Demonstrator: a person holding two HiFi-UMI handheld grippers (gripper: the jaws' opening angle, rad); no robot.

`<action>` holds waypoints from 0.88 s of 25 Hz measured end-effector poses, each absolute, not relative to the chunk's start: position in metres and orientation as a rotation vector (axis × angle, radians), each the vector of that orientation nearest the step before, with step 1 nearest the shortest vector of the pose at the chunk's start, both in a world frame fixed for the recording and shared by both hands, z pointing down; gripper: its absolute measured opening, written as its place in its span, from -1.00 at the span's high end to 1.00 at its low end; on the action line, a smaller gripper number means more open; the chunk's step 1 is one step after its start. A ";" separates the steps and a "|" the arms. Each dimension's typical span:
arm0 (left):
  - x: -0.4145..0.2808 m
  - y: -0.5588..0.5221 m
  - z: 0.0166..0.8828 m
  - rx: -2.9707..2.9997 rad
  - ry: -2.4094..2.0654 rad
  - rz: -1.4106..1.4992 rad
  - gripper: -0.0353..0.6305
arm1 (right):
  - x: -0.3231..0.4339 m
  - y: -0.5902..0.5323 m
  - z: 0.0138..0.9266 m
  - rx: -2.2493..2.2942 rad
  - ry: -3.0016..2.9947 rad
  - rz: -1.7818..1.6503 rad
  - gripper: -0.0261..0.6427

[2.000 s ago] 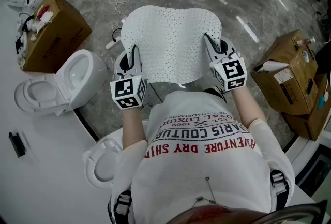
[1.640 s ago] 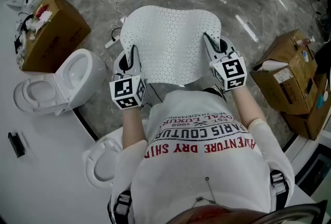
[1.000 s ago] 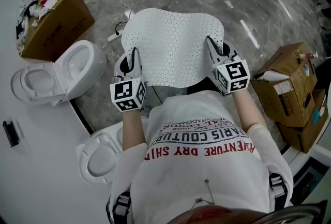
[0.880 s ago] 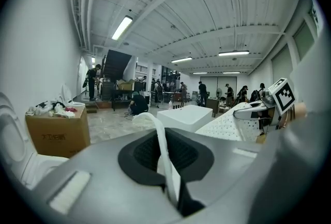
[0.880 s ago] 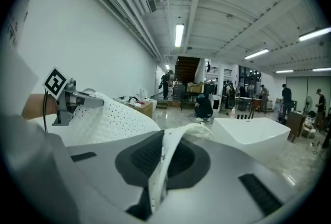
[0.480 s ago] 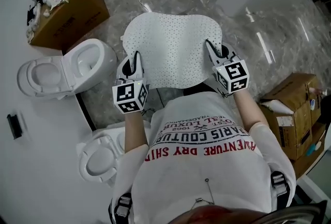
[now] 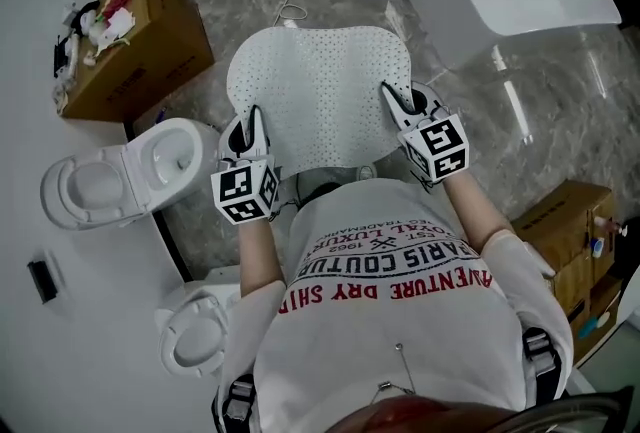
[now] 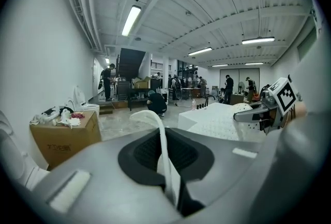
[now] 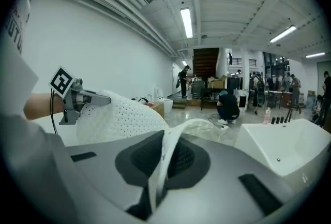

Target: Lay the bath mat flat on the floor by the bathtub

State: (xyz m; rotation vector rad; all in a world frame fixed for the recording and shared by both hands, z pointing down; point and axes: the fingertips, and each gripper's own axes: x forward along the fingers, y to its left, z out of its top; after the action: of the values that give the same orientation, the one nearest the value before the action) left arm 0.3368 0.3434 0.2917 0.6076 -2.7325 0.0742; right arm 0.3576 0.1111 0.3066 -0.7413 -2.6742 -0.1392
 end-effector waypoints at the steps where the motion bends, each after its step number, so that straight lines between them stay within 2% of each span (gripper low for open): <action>1: 0.324 0.337 0.292 0.615 -2.730 0.076 0.84 | 0.345 0.106 0.306 -0.731 -2.675 -0.132 0.89; 10: 0.197 0.303 0.301 0.801 -2.679 0.109 0.84 | 0.232 0.083 0.312 -0.610 -2.665 -0.132 0.89; 22: -0.026 0.279 0.305 1.276 -2.470 0.144 0.84 | 0.074 0.070 0.323 -0.127 -2.667 0.027 0.89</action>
State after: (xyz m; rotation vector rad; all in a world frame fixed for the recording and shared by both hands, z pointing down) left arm -0.0261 0.2789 0.3045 1.2758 -2.4699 0.1444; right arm 0.0736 0.0699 0.3232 -0.1265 -2.6665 0.0269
